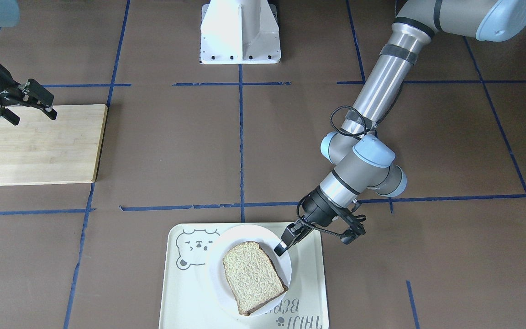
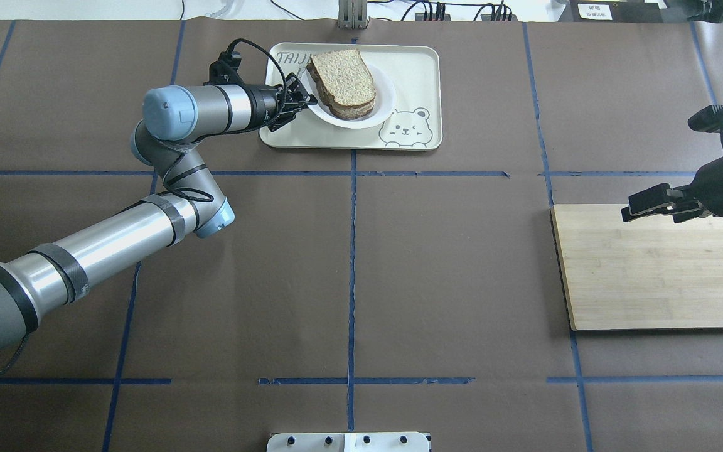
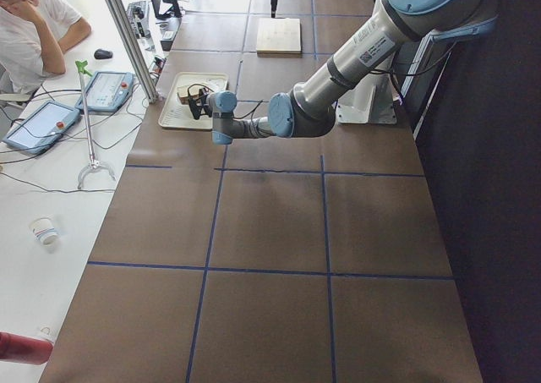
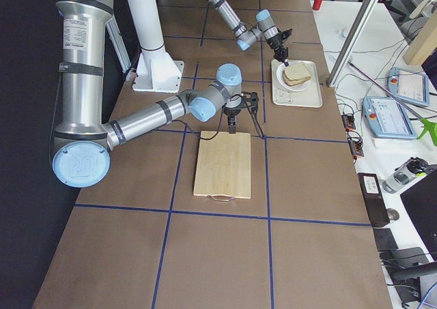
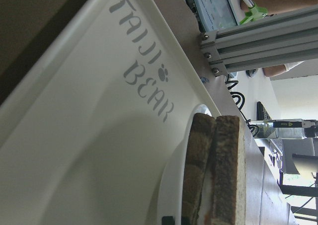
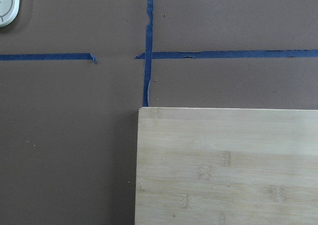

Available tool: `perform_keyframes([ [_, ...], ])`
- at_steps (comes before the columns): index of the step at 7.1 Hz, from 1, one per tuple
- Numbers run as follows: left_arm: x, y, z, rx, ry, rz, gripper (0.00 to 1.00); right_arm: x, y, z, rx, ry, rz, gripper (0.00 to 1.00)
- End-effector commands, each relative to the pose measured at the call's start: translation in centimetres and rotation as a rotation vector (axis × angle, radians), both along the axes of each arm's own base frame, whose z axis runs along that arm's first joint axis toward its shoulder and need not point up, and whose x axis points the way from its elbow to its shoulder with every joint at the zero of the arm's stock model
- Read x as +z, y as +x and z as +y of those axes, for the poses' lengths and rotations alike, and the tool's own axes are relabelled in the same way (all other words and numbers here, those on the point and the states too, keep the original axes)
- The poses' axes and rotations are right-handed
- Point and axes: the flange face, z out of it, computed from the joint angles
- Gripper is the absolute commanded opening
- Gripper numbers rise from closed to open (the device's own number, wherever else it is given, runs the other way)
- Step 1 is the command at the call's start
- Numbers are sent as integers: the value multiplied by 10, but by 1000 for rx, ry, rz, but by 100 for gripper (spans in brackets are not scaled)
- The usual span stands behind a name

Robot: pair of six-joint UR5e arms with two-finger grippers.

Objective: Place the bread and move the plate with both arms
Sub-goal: 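Slide the plate with the left gripper onto the bear tray, then adjust the plate on the tray and release it with the left gripper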

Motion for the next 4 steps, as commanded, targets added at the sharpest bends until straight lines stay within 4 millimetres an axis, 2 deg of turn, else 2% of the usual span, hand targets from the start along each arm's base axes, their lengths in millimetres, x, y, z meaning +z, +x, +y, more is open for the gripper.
perform_keyframes([
  [1,-1,4,-2,1,-8,-8,0,1,0,0,0,-3,2,100],
  [2,-2,7,-1,4,-9,-9,3,1,0,-1,0,-3,2,100],
  [4,-1,9,0,7,-12,-13,32,0,0,-1,2,0,0,100],
])
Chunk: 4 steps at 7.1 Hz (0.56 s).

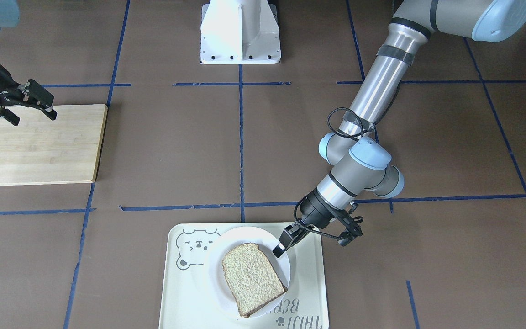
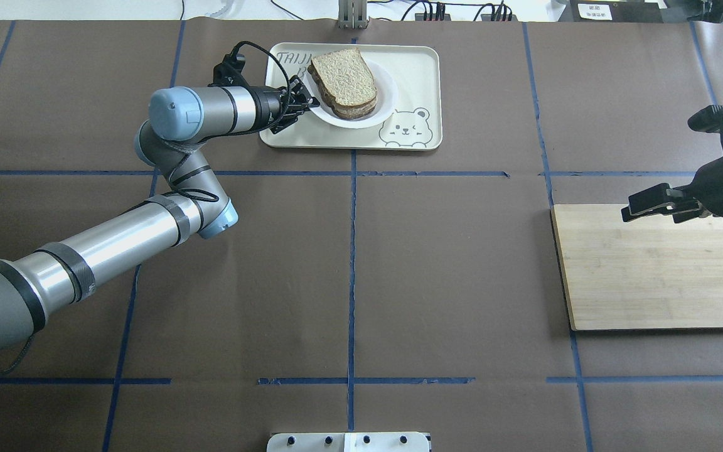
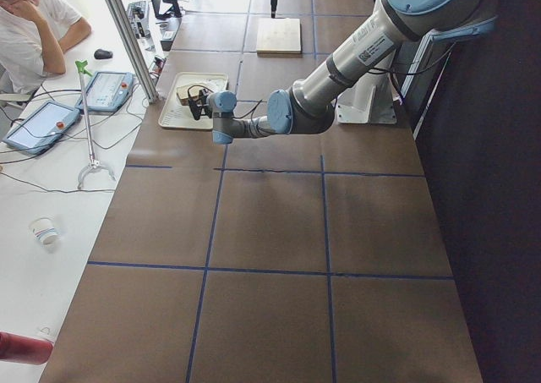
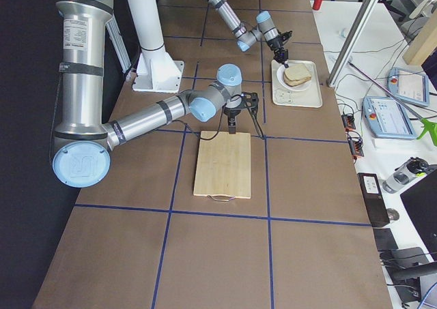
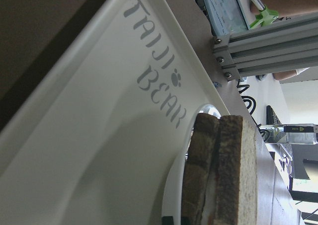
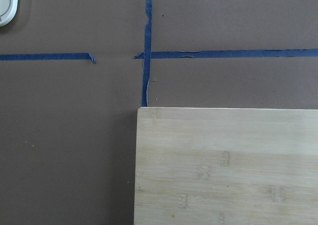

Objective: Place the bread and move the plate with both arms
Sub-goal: 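Adjust the plate on the tray and release it with the left gripper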

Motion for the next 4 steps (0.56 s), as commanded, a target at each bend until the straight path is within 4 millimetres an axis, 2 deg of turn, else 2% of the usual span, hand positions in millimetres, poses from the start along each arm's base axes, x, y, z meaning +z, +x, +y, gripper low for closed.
perform_keyframes([
  [1,2,2,1,4,-4,-4,37,0,0,-1,1,1,0,100],
  [4,-3,-3,0,31,11,-4,44,-2,0,-2,2,3,-2,100],
])
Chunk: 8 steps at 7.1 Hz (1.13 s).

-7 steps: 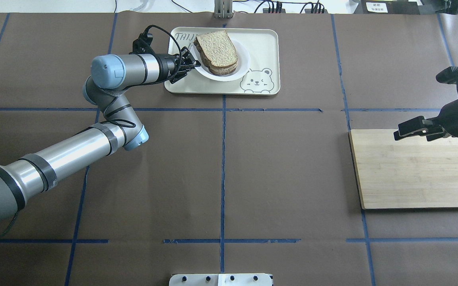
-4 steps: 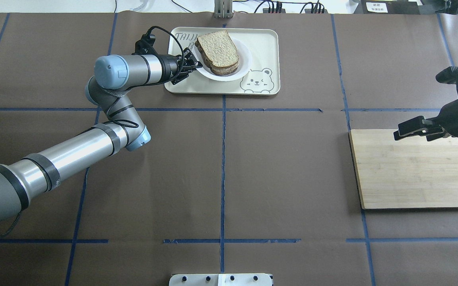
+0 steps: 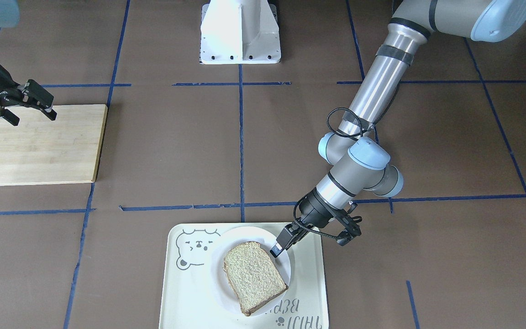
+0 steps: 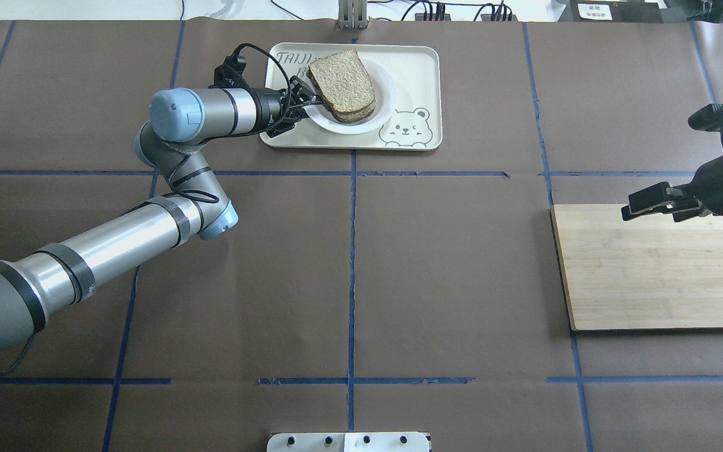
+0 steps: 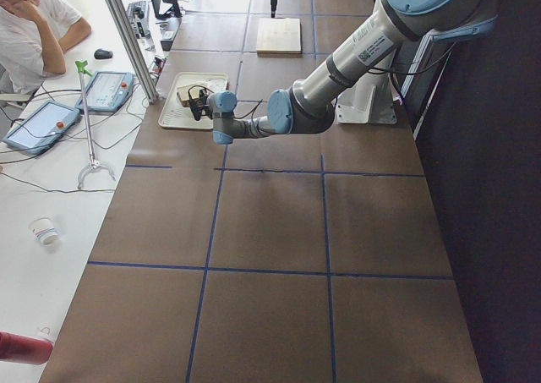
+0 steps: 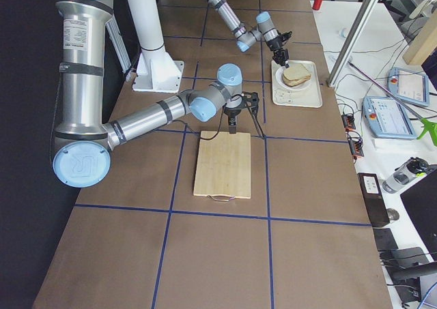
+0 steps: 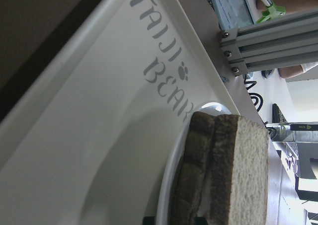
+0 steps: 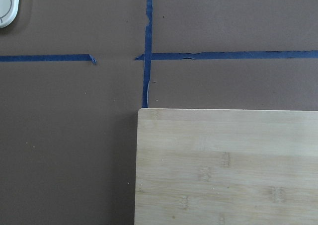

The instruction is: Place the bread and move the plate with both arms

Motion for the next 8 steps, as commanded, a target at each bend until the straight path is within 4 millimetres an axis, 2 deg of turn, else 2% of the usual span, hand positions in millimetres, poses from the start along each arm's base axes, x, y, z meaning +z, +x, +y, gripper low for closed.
perform_keyframes([
  [1,-1,-5,0,21,13,-2,55,-1,0,-1,2,3,-2,100],
  [2,7,-12,7,24,24,5,60,-3,1,-2,4,5,-3,100],
  [3,22,-27,17,33,31,8,77,-3,2,-3,7,4,-4,100],
  [4,18,-36,26,37,32,8,100,-4,3,-4,9,7,-6,100],
  [5,7,-47,34,57,17,-8,100,-5,3,-4,10,8,-7,100],
  [6,0,-79,37,76,9,-15,100,-4,7,-6,18,7,-6,100],
  [7,5,-119,43,82,32,-41,100,-2,12,-6,28,4,-3,100],
  [8,20,-161,51,88,97,-115,100,-1,25,-11,31,36,5,100],
])
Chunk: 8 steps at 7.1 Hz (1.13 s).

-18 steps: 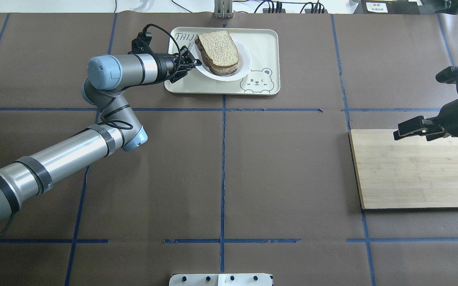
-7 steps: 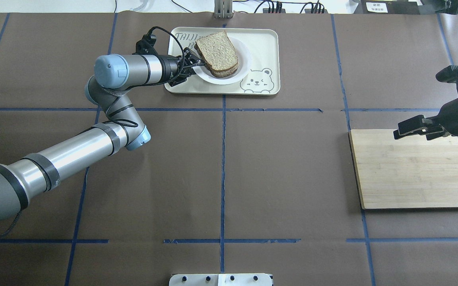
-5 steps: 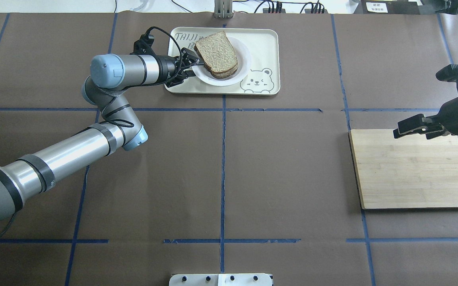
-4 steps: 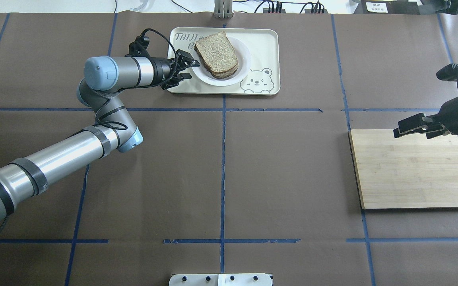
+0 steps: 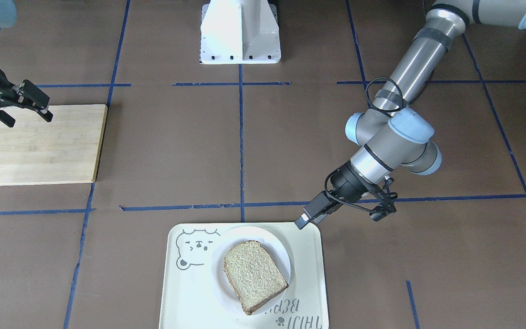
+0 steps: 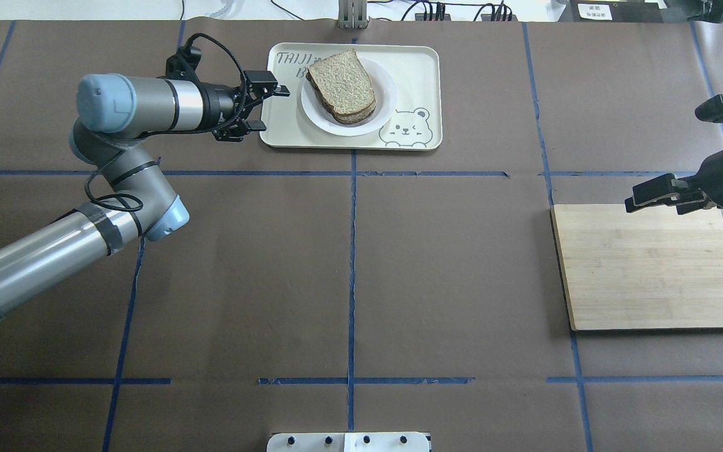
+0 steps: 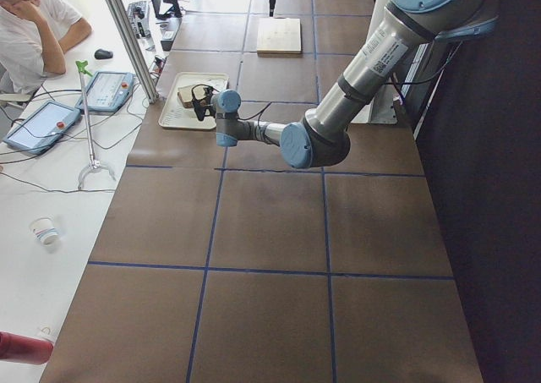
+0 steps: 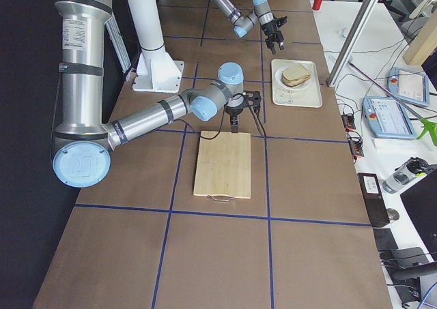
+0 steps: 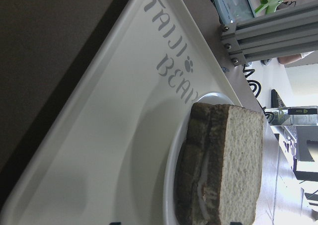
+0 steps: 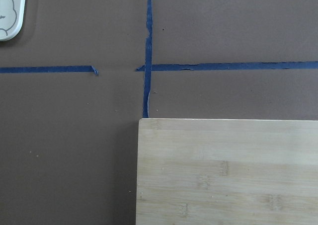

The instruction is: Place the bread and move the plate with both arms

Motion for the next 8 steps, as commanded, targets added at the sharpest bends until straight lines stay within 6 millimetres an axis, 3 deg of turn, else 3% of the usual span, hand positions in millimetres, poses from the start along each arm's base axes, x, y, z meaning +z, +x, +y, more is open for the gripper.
perform_keyframes([
  [1,21,-95,10,22,172,-161,100,13,34,-7,-11,77,36,100],
  [2,42,-155,4,27,261,-277,100,25,56,-11,-23,121,66,100],
  [3,76,-199,7,28,335,-416,100,43,76,-9,-37,145,94,100],
  [4,123,-229,19,58,398,-571,100,62,88,-10,-55,158,117,100],
  [5,158,-280,17,78,443,-723,100,77,97,-12,-64,145,133,100],
  [6,187,-322,26,135,440,-848,100,97,119,-15,-80,99,131,100],
  [7,196,-368,30,201,427,-958,100,116,148,-16,-136,91,125,100],
  [8,207,-407,50,295,415,-1041,100,125,166,-13,-180,86,140,100],
])
